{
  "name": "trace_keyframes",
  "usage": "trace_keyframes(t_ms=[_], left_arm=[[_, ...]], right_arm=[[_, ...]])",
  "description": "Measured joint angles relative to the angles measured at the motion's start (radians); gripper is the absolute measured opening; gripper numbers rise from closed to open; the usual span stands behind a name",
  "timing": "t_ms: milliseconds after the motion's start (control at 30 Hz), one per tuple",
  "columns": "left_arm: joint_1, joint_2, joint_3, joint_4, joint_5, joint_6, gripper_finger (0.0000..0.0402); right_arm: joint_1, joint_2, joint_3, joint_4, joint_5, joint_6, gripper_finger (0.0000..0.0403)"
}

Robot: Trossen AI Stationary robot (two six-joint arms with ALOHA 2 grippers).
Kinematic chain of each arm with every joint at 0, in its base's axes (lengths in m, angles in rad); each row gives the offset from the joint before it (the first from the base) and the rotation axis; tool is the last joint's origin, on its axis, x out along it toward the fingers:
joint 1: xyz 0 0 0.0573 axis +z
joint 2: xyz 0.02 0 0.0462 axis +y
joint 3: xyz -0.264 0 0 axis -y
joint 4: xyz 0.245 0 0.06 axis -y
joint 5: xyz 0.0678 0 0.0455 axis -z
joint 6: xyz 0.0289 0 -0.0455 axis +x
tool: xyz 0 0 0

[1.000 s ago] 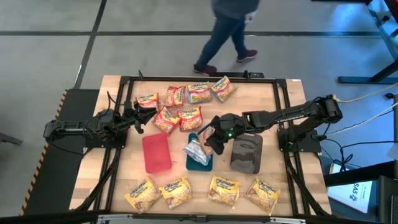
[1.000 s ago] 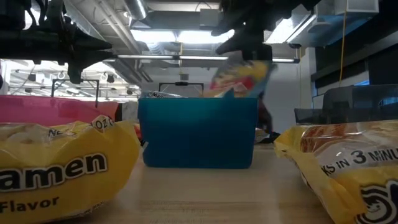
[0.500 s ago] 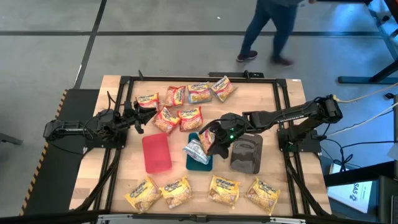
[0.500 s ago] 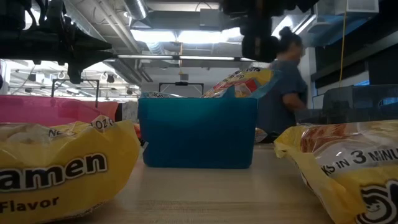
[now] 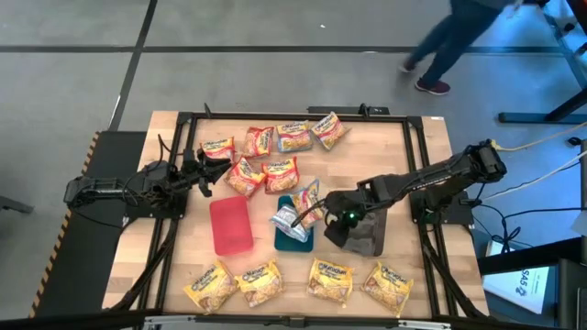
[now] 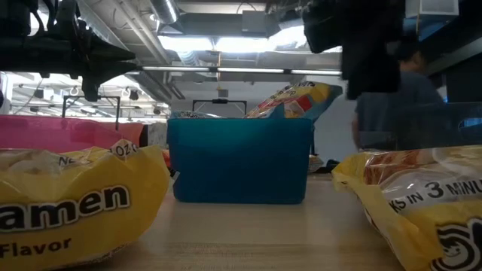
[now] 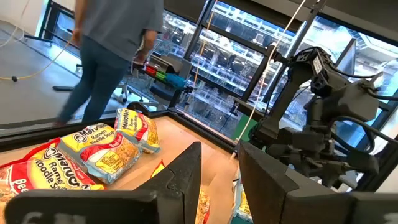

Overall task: Sort Maruchan noodles
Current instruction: Put the blue noodle pack into the blue bin

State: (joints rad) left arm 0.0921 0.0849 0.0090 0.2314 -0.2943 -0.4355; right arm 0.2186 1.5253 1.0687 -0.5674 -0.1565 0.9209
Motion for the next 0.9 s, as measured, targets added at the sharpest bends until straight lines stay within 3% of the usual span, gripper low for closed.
trace_keyframes(t_ms=[167, 400, 567, 700, 833, 900], left_arm=[[0.000, 0.000, 0.000, 0.000, 0.000, 0.000, 0.0102], [0.000, 0.000, 0.000, 0.000, 0.000, -0.001, 0.0102], [0.000, 0.000, 0.000, 0.000, 0.000, -0.001, 0.0102], [0.000, 0.000, 0.000, 0.000, 0.000, -0.002, 0.0102], [0.000, 0.000, 0.000, 0.000, 0.000, -0.002, 0.0102], [0.000, 0.000, 0.000, 0.000, 0.000, -0.002, 0.0102]], right_arm=[[-0.004, 0.000, 0.000, 0.003, 0.232, 0.000, 0.0139], [-0.017, 0.000, 0.000, 0.040, 0.270, 0.033, 0.0159], [-0.020, 0.000, 0.000, 0.033, 0.369, 0.071, 0.0167], [-0.025, 0.000, 0.000, 0.049, 0.371, 0.078, 0.0165], [-0.023, 0.000, 0.000, 0.032, 0.274, 0.105, 0.0162], [-0.022, 0.000, 0.000, 0.000, 0.279, 0.136, 0.0162]])
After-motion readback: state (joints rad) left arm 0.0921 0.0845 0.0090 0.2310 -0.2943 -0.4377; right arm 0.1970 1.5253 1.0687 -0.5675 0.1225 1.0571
